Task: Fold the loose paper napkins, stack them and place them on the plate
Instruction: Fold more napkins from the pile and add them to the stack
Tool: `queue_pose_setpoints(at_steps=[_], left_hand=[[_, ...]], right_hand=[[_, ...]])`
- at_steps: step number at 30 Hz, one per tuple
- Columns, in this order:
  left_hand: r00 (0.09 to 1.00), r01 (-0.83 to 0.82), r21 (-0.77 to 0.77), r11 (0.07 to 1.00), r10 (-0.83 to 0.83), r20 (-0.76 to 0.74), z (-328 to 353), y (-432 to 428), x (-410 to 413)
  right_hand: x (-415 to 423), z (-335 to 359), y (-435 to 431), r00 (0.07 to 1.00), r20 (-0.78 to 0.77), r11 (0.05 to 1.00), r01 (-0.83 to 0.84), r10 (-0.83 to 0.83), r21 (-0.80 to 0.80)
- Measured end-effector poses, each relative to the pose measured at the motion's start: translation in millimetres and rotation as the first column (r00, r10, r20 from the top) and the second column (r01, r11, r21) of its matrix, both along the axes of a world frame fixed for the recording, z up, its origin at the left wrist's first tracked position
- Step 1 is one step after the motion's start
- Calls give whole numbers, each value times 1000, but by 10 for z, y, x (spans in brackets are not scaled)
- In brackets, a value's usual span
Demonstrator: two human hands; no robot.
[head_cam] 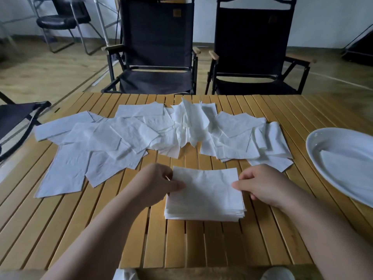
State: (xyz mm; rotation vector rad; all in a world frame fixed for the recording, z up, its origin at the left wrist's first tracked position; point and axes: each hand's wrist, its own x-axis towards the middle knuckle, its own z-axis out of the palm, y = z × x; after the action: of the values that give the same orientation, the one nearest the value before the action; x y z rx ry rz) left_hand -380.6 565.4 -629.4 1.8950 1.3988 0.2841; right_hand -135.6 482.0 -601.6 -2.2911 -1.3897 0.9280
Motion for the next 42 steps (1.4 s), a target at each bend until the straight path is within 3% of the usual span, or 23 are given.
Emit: queue_pose_setpoints(at_steps=[5,12,16,18,22,26,31,36,42], left_hand=[[995,2,-35,999,-5,-104,-47,9,27],[969,-26,57,998,39,-244,-95,32,29],[982,-104,127,986,123,-145,-75,30,44],[985,-132,179,975,149,-88,-70,22,91],[992,-118,276,954,128,-18,-30,9,287],[996,-75,397,915,85,-6,-29,8,508],[998,-55,381,923,47,30,-25,0,640],[1000,-17,369,929,15,7,-26,-30,575],[999,-7,338,941,-8,42,-14,-25,476]], right_hand=[[-30,-49,13,999,47,1000,-3,3,5],[12,-111,24,993,113,997,29,-37,74],[463,-27,28,961,75,929,234,-266,287],[663,-95,-6,946,74,919,284,-315,274],[761,-335,-26,938,223,958,229,-264,171],[726,-437,9,890,357,949,207,-283,238],[689,-493,13,875,405,943,148,-266,299],[558,-287,-5,924,314,922,88,-217,377],[286,41,-51,980,127,802,48,-152,595]])
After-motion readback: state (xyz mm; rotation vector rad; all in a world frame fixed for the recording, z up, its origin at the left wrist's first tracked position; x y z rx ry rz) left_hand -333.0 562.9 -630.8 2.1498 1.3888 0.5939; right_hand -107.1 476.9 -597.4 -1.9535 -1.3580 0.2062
